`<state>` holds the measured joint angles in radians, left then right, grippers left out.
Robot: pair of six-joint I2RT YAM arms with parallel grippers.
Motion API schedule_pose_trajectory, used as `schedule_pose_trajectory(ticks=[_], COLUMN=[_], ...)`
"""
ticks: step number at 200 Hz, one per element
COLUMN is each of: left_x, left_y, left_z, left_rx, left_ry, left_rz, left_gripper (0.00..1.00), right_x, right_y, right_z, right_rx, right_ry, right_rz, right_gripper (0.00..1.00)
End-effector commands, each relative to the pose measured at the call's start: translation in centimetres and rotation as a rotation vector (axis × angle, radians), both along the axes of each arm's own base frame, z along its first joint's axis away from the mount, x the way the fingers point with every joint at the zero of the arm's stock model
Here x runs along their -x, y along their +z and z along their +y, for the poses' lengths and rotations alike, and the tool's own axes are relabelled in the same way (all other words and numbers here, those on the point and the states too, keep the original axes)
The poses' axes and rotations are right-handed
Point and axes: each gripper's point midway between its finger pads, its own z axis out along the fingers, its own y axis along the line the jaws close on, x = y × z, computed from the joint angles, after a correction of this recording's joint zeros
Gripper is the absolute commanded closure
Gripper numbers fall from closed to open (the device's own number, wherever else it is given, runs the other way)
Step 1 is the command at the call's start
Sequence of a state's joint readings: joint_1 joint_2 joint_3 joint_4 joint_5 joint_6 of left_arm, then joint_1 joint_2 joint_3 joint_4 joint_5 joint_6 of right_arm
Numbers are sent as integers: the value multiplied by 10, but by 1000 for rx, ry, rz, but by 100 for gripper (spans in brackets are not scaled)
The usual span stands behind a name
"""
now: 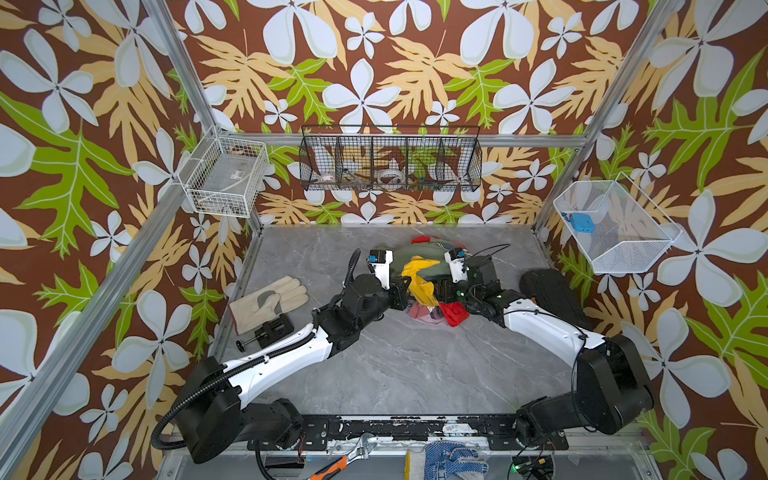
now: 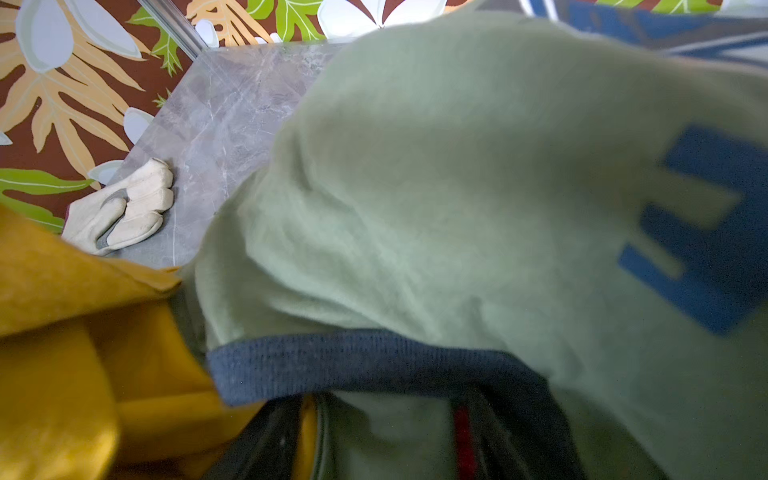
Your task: Pick out a specific cloth from the pile
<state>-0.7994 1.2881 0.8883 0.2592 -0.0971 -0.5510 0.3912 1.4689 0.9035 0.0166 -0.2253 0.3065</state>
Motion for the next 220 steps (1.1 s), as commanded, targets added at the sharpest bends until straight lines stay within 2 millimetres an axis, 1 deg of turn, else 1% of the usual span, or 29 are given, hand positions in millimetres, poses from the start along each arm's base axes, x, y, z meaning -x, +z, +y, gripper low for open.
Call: schedule_pose_trajectory(ticks=[1, 36, 47, 60, 74, 90, 110, 126, 145, 186, 220], left_x=[-2, 2, 5, 9, 11, 12, 14, 15, 14, 12, 11], left_y=[33, 62, 69, 71, 71, 73, 86, 100, 113, 146, 162], left_z=[3, 1, 1, 3, 9, 19, 31, 35, 35, 33, 28], left_rx=[45, 22, 21, 15, -6, -28, -14, -6, -12, -28, -25], left_ry=[34, 29, 24, 22, 41, 72, 114, 128, 127, 126, 111], left_rz=[-73, -125, -135, -132, -129, -132, -160, -186, -201, -211, -215], left_gripper=[100, 100, 100, 100, 100, 100, 100, 100, 100, 100, 100], right_x=[-5, -7, -8, -10, -11, -11, -10, -11, -15, -21, -21], right_y=[-9, -20, -22, -24, -25, -27, -32, -35, -37, -40, -40], right_z=[-9, -23, -30, -37, -41, -40, -41, -41, -45, -66, -68], right_rx=[58, 55, 57, 58, 46, 42, 61, 66, 75, 80, 97], right_ry=[-13, -55, -81, -94, -89, -64, -53, -54, -73, -147, -141], right_rz=[1, 17, 15, 6, 12, 22, 31, 37, 47, 62, 54], right_gripper=[35, 34, 34, 32, 32, 32, 32, 32, 32, 33, 33])
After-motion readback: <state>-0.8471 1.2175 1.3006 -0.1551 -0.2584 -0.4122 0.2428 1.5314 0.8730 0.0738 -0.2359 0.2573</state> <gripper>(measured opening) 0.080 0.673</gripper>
